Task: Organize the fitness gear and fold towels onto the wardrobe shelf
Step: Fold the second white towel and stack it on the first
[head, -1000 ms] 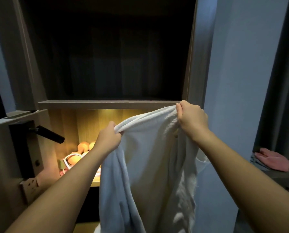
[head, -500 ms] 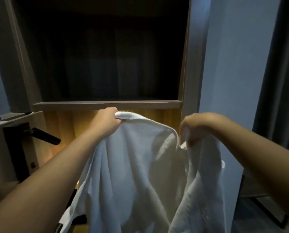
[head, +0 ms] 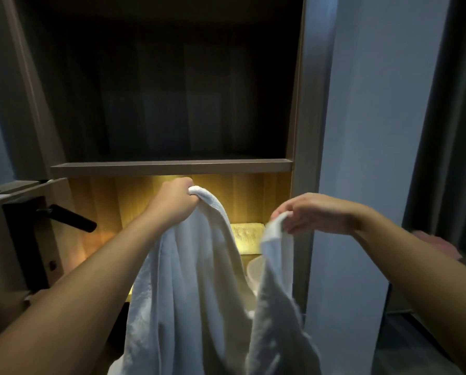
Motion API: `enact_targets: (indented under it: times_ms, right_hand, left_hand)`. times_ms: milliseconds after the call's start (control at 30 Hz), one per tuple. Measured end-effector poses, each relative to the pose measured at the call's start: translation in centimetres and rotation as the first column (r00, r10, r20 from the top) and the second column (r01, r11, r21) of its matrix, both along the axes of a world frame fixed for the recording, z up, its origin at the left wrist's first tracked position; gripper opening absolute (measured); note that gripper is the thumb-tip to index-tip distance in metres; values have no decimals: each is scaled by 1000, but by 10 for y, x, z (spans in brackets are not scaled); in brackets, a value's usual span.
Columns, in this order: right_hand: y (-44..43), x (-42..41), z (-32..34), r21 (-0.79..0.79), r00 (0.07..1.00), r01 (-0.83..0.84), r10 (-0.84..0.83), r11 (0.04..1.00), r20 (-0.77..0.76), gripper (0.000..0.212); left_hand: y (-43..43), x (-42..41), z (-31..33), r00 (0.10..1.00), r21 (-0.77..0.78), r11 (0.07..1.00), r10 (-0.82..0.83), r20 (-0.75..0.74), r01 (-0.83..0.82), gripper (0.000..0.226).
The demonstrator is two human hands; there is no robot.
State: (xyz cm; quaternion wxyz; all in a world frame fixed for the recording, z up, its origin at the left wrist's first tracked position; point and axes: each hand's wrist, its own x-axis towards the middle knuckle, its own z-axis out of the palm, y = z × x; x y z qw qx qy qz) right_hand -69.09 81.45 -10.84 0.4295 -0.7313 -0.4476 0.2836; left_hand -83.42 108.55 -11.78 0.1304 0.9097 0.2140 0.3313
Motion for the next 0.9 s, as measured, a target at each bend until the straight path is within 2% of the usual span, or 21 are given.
enact_targets:
  times_ms: [67,100,133,167,200,233,333,433,500,633,700,800,867,900]
  right_hand:
    - [7,-7,-6,5,964,3,-5,1000,265,9]
    - [12,-10,-8,19,894,65,-66,998,443,7]
    - [18,-12,-11,53,780,134,-138,990,610,9]
    - [24,-16,-14,92,661,179,-189,979,726,12]
    - [28,-19,-17,126,595,182,-211,975,776,12]
    - [31,-21,-21,151,589,141,-206,978,782,12]
    - [36,-30,-29,241,698,-66,-128,968,705,10]
    - [44,-44,-33,274,640,-138,-126,952,758,14]
    - [50,-52,-37,264,579,-126,-146,956,802,10]
    - [67,-72,-46,245,580,-42,-176,969,795,4]
    - [79,-79,-52,240,559,-49,-173,970,811,9]
    - [80,-74,-47,300,547,62,-283,952,788,14]
    - [73,-66,-41,328,521,109,-336,938,785,14]
    - [70,-63,-38,330,505,112,-340,937,793,14]
  left_hand:
    - [-1,-2,1,1000,-4,1000,4,-12,-4,19]
    - [-1,-2,2,1000,-6,1000,6,-17,-6,19]
    - [-2,-3,3,1000,-7,1000,8,-22,-8,20]
    - [-3,-3,4,1000,-8,1000,7,-28,-8,20]
    - [-5,-4,5,999,-10,1000,4,-34,-4,21]
    - [-7,-4,6,999,-13,1000,-3,-40,2,22]
    - [-16,-5,9,998,-35,999,-20,-63,18,19]
    - [-24,-4,14,993,-62,998,-34,-115,27,21]
    - [-27,-4,16,989,-101,995,-36,-142,22,24]
    - [-36,-4,17,983,-159,986,-77,-168,50,30]
    - [-43,-5,18,979,-107,988,-125,-161,109,25]
    - [-43,-12,17,970,5,982,-186,-155,189,16]
    - [-34,-21,13,974,54,984,-159,-159,170,6]
    - [-29,-25,8,976,66,986,-139,-166,152,10]
